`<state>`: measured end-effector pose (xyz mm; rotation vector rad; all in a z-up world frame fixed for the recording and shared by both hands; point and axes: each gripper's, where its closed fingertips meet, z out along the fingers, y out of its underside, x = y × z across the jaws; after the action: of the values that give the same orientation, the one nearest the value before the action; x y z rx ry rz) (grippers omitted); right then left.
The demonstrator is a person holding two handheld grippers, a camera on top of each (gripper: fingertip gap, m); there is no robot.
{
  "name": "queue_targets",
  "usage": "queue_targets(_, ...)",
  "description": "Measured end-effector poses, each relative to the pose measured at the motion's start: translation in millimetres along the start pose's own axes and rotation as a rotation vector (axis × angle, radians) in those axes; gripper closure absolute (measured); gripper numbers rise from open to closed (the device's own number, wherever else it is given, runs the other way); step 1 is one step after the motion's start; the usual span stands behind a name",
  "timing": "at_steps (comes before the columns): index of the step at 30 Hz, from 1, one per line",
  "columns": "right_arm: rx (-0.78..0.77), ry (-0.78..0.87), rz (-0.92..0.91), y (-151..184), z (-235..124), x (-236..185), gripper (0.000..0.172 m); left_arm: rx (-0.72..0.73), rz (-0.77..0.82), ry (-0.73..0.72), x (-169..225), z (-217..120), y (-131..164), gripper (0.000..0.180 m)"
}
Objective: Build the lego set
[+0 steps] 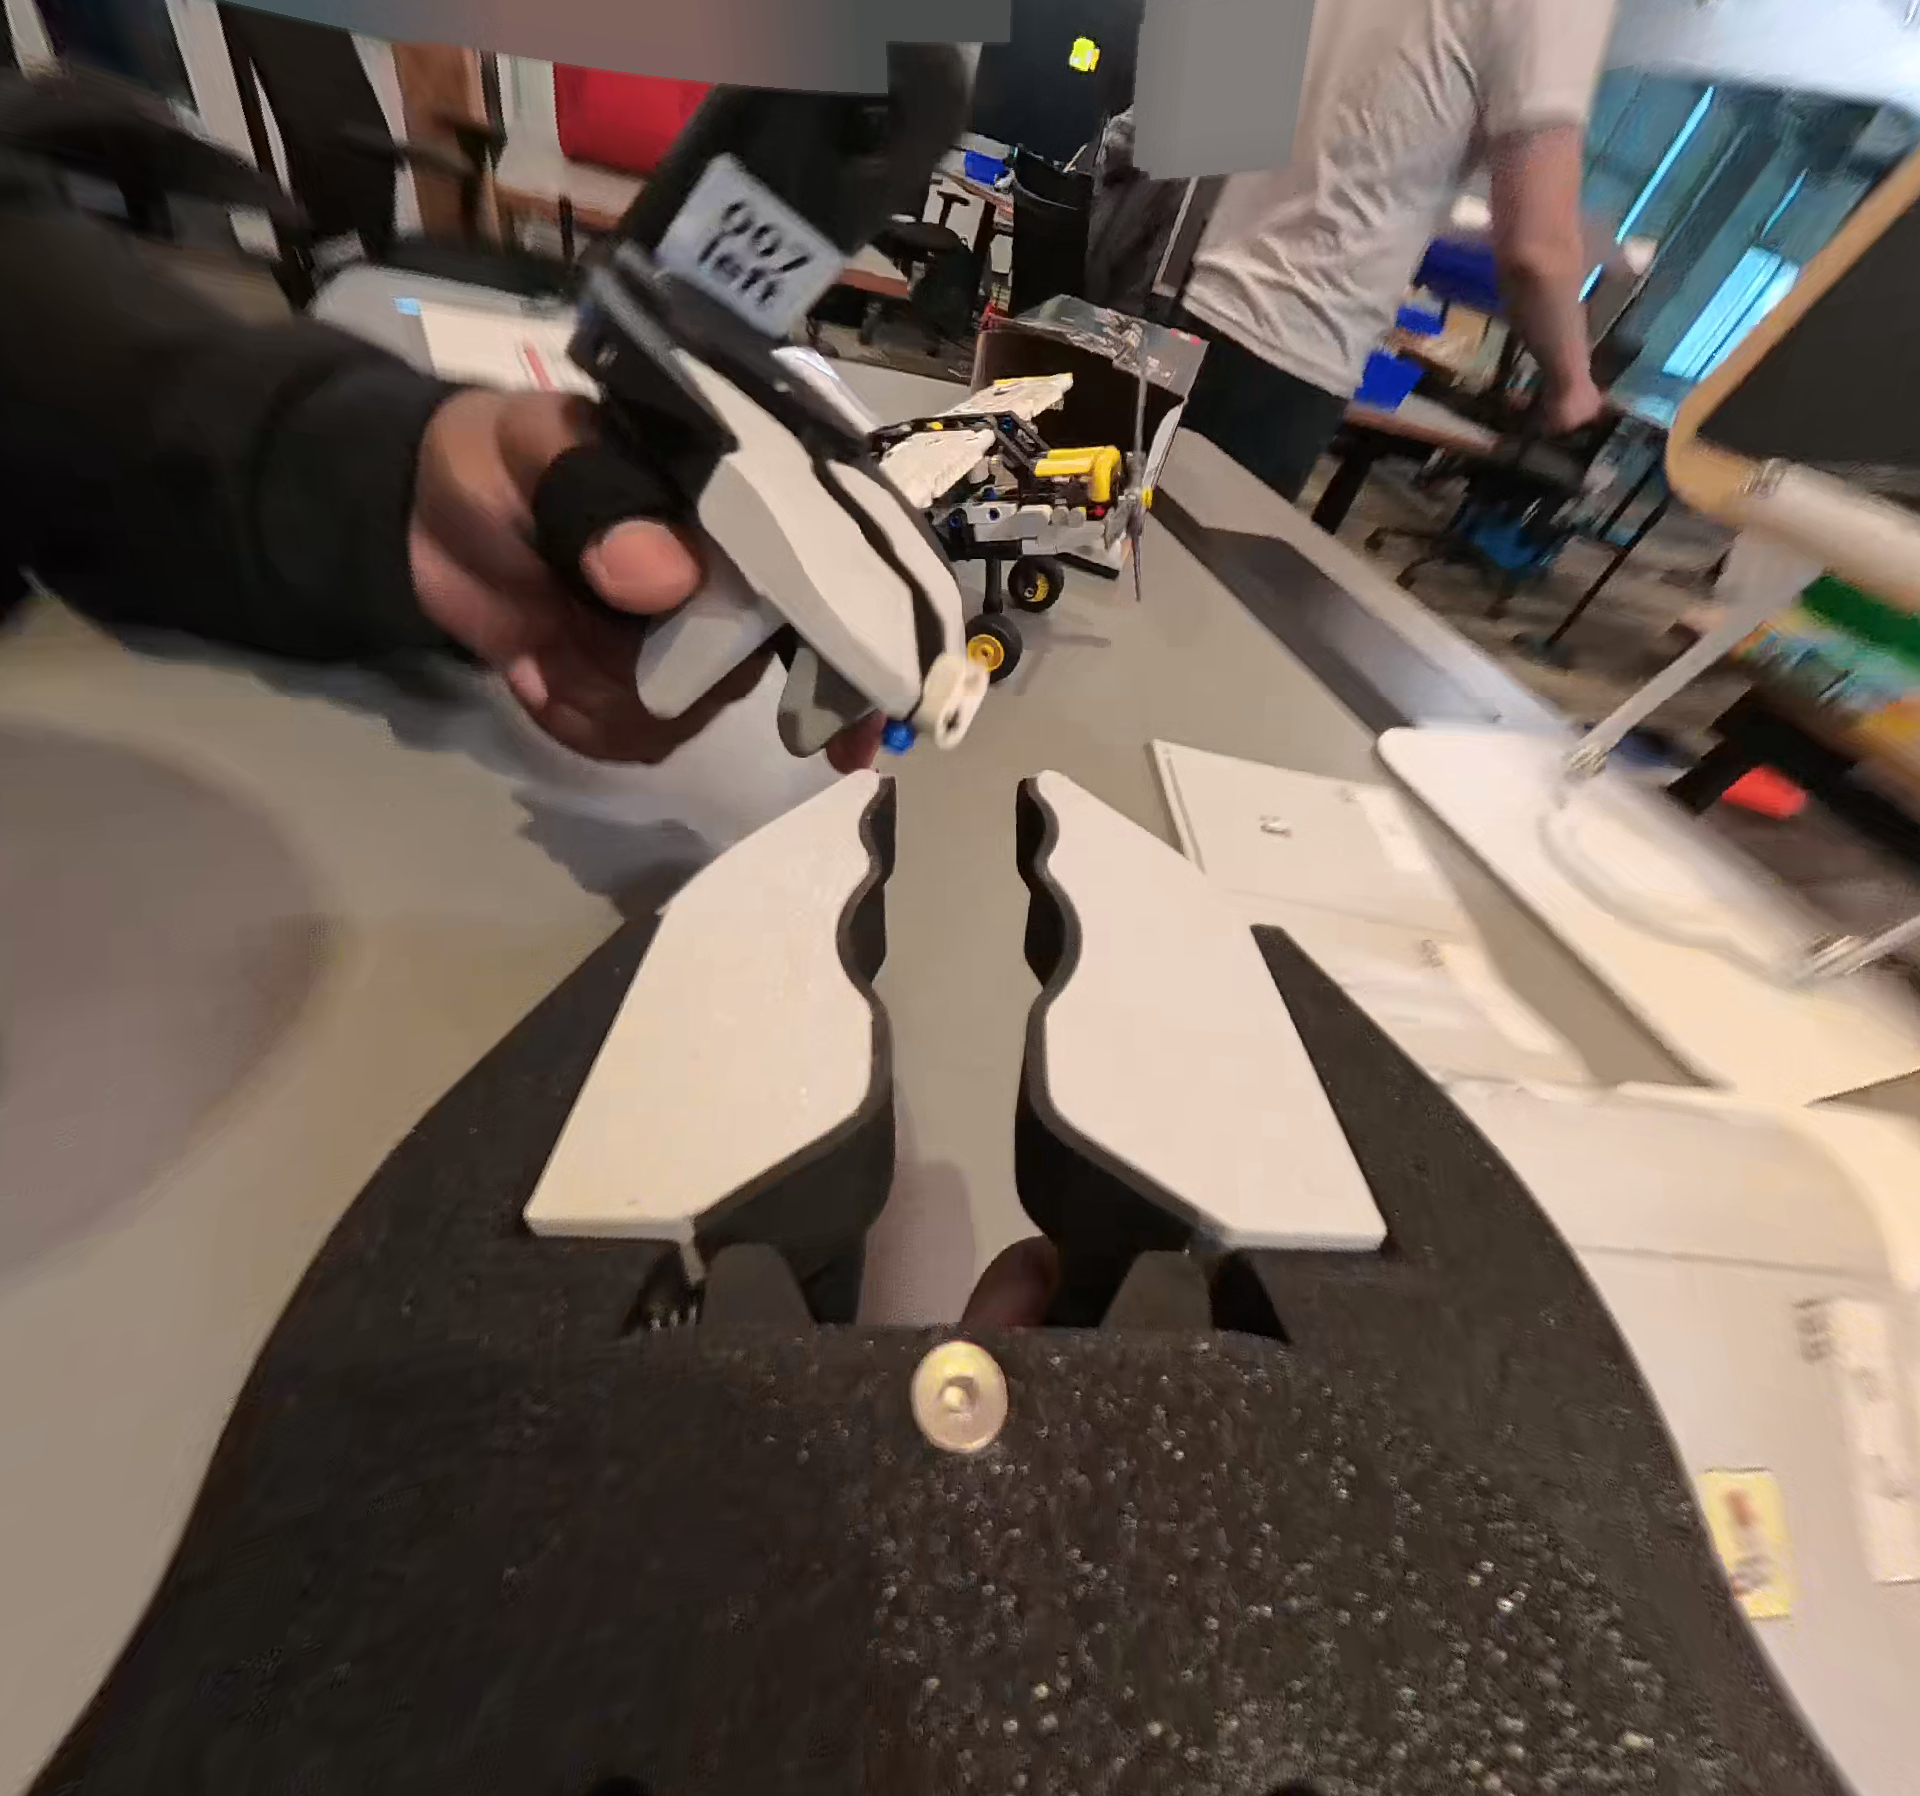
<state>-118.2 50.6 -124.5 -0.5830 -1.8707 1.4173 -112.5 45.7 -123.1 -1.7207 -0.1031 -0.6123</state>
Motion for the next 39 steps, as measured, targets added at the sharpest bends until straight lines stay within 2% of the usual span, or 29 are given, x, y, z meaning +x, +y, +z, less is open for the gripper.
queue_targets(10,-0.058,-0.050,-0.320,13.3,6.8,-29.8,0.146,-0.254,-0.054,0.107,14.9,-4.4,28.7,0.173)
queue_targets(22,-0.046,-0.088,-0.472,15.5,4.5,-44.5,0.154,-0.342,-0.117,0.146,17.9,-5.9,44.6,0.173)
queue_targets(26,-0.055,-0.083,-0.418,16.2,4.9,-41.8,0.154,-0.315,-0.106,0.148,17.1,-5.3,41.6,0.173)
queue_targets(32,-0.035,-0.052,-0.199,10.6,6.3,-30.3,0.157,-0.208,-0.102,0.137,12.2,-1.4,29.3,0.170)
queue_targets(39,-0.067,0.021,-0.190,13.8,7.9,-22.9,0.157,-0.155,-0.174,0.132,6.0,1.8,26.7,0.172)
